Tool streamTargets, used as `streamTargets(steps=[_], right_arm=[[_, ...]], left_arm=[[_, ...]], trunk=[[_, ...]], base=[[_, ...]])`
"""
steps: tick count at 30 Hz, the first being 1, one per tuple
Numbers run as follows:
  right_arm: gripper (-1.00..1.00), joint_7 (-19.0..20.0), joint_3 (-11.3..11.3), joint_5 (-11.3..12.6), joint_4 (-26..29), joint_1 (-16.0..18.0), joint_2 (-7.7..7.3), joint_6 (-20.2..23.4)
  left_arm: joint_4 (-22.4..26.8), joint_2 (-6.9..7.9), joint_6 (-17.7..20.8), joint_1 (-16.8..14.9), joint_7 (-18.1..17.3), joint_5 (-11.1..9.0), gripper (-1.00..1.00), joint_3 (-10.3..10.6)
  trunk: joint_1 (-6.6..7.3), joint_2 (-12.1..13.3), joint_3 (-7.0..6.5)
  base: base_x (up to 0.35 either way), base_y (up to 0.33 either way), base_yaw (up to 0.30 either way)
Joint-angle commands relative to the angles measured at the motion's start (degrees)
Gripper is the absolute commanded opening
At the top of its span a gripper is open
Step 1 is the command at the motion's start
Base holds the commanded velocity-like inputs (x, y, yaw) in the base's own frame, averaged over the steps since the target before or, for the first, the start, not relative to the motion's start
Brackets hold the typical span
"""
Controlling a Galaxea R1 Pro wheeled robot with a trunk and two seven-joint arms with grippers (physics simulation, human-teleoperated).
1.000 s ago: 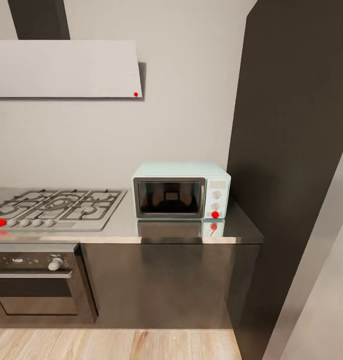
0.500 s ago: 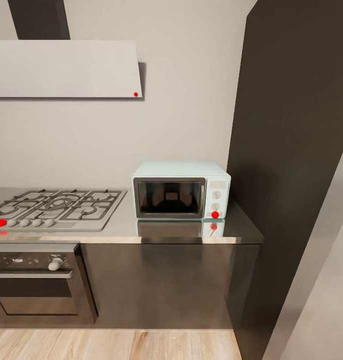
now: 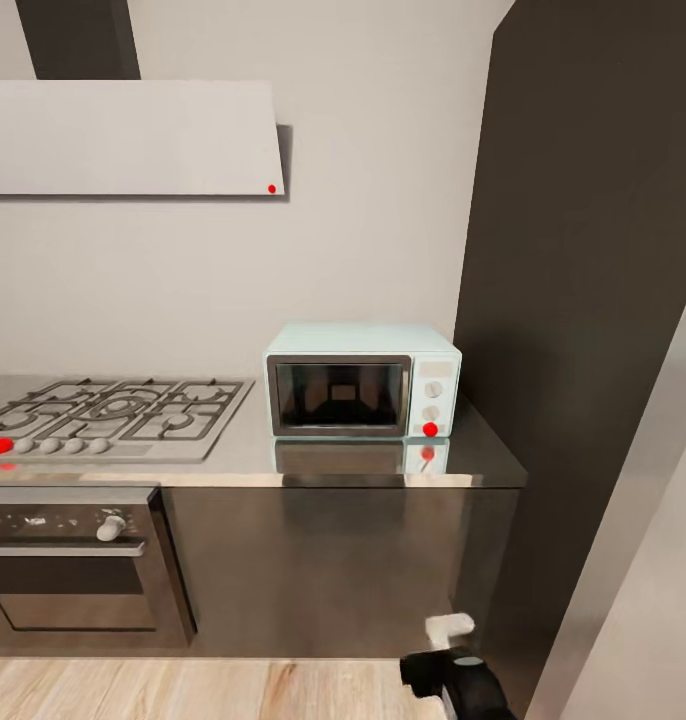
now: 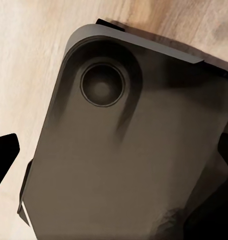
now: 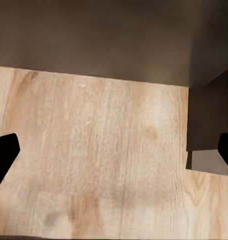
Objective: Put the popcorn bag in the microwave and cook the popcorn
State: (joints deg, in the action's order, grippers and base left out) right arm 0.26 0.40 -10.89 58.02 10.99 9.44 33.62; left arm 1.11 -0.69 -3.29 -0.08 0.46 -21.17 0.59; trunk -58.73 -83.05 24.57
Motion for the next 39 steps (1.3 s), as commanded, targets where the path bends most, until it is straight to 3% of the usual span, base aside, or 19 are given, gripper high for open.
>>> streamTargets(steps=[1, 3, 4, 6, 9, 10, 12, 14, 19, 24, 26, 30, 34, 39], right_arm=[[1.00, 0.09, 0.27, -0.67, 0.52, 3.54, 0.56, 1.03], [1.00, 0.15, 0.61, -0.80, 0.86, 7.20, 0.56, 3.35], [1.00, 0.17, 0.74, -0.83, 1.79, 10.38, 0.56, 6.51], [1.00, 0.13, 0.81, -0.85, 4.92, 13.46, 0.56, 11.08], [1.00, 0.08, 0.82, -0.88, 18.65, 15.77, 0.56, 24.18], [1.00, 0.09, 0.82, -0.90, 20.83, 15.85, 0.56, 26.38], [1.00, 0.05, 0.87, -0.95, 25.51, 16.18, 0.56, 26.38], [1.00, 0.02, 0.86, -0.99, 28.09, 18.84, 0.56, 26.38], [1.00, -0.31, 0.75, -1.12, 28.65, 27.35, 0.56, 26.38], [1.00, -2.55, 0.60, -0.68, 28.15, 30.82, 0.56, 26.38], [1.00, -5.07, 0.68, -0.43, 27.20, 30.94, 0.56, 17.70], [1.00, -7.20, 0.79, -0.38, 19.26, 30.54, 0.56, 9.37], [1.00, -7.33, 0.82, -0.43, 14.41, 30.54, 0.56, 4.43], [1.00, -7.07, 0.81, -0.54, 13.55, 30.56, 0.56, 4.07]], left_arm=[[0.03, 0.03, -0.14, -0.01, 0.00, -0.28, 1.00, 0.10], [0.03, 0.06, -0.14, -0.01, -0.01, -0.28, 1.00, 0.13], [0.06, 0.07, -0.14, -0.01, -0.01, -0.28, 1.00, 0.17], [0.09, 0.07, -0.15, 0.00, -0.02, -0.28, 1.00, 0.14], [0.11, 0.08, -0.20, 0.02, -0.02, -0.21, 1.00, 0.29], [0.11, 0.08, -0.21, 0.01, -0.02, -0.21, 1.00, 0.27], [0.12, 0.08, -0.22, 0.02, -0.02, -0.20, 1.00, 0.23], [0.12, 0.03, -0.22, 0.06, -0.02, -0.15, 1.00, 0.22], [0.12, 0.00, -0.22, 0.01, -0.02, -0.11, 1.00, 0.20], [0.12, -0.01, -0.22, 0.05, -0.02, -0.10, 1.00, 0.19], [0.12, -0.01, -0.22, 0.03, -0.02, -0.10, 1.00, 0.13], [0.12, -0.01, -0.17, 0.04, -0.02, -0.25, 1.00, -0.01], [0.12, 0.01, -0.14, 0.03, -0.44, -0.28, 1.00, 0.01], [0.12, -0.01, -0.14, 0.05, -0.54, -0.28, 1.00, 0.03]], trunk=[[0.00, -0.03, 0.06], [0.00, -0.03, 0.06], [0.00, -0.03, 0.06], [0.00, -0.03, 0.06], [0.00, -0.03, 0.06], [0.00, -0.03, 0.06], [0.00, -0.03, 0.06], [0.00, -0.03, 0.06], [0.00, -0.03, 0.06], [0.00, -0.03, 0.06], [0.00, -0.03, 0.06], [0.00, -0.03, 0.06], [0.00, -0.03, 0.06], [0.00, -0.03, 0.06]], base=[[0.000, 0.000, 0.000], [0.000, 0.000, 0.000], [0.000, 0.000, 0.000], [0.000, 0.000, 0.000], [0.000, 0.000, 0.000], [0.000, 0.000, 0.000], [0.000, 0.000, 0.000], [0.000, 0.000, 0.000], [0.000, 0.000, 0.000], [0.000, 0.000, 0.000], [0.000, 0.000, 0.000], [0.000, 0.000, 0.000], [0.000, 0.000, 0.000], [0.000, 0.000, 0.000]])
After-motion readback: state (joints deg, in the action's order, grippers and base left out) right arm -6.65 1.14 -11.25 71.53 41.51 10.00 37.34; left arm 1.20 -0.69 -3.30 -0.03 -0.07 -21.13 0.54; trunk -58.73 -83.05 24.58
